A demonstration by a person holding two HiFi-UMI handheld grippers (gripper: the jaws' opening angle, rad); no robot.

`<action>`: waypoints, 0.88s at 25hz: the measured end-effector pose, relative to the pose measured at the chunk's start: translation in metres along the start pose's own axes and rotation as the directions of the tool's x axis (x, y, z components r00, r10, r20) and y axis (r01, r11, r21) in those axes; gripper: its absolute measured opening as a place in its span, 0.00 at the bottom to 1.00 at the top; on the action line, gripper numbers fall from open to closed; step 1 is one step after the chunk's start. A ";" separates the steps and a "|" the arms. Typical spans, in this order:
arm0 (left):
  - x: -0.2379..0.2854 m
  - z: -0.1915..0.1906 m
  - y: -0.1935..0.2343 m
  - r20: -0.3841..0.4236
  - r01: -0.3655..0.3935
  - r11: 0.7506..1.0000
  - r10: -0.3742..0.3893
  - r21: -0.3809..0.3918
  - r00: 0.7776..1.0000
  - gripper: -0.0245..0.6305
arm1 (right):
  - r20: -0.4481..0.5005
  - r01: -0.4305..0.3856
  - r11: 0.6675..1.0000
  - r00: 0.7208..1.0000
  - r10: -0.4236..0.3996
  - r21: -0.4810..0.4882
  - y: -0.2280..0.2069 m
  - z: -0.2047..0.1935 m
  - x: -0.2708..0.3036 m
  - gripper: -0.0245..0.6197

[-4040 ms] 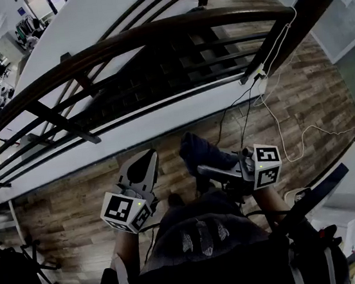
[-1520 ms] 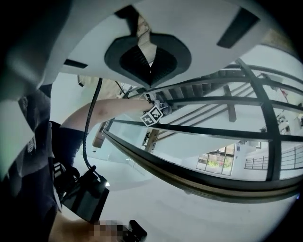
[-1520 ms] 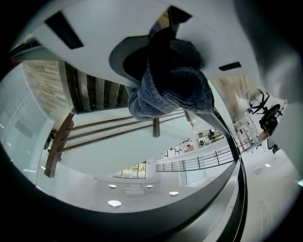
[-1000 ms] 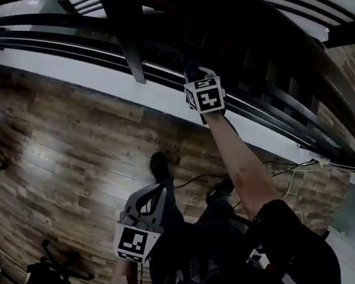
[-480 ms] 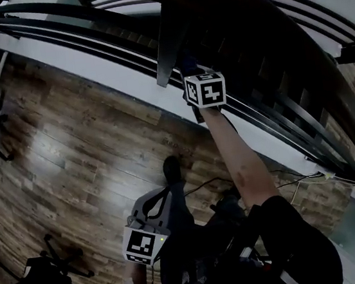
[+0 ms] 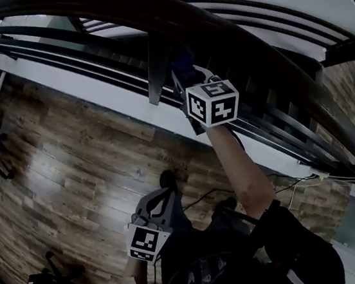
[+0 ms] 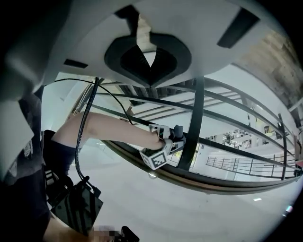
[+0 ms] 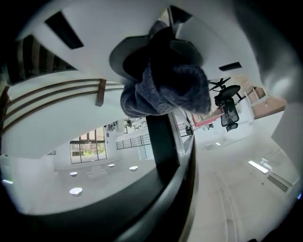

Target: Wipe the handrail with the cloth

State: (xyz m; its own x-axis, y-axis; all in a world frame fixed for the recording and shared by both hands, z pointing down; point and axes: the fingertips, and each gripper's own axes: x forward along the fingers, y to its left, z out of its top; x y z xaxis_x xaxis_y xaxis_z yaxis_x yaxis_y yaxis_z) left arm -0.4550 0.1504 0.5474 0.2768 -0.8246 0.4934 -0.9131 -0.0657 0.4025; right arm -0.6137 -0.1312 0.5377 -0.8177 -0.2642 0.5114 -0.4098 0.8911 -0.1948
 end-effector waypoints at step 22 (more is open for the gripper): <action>0.039 0.022 -0.096 -0.130 0.207 0.950 -0.181 0.233 0.975 0.05 | -0.311 0.162 0.971 0.927 -0.210 -0.173 -0.141 -0.076 -0.162 0.10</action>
State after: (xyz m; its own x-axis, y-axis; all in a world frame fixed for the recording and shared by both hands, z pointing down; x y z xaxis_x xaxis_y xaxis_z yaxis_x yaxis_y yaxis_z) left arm -0.3634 0.1120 0.5110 0.4737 -0.7193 0.5082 -0.8800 -0.3641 0.3050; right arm -0.3925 -0.1857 0.5458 -0.5461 -0.3176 0.7752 -0.4609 0.8866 0.0386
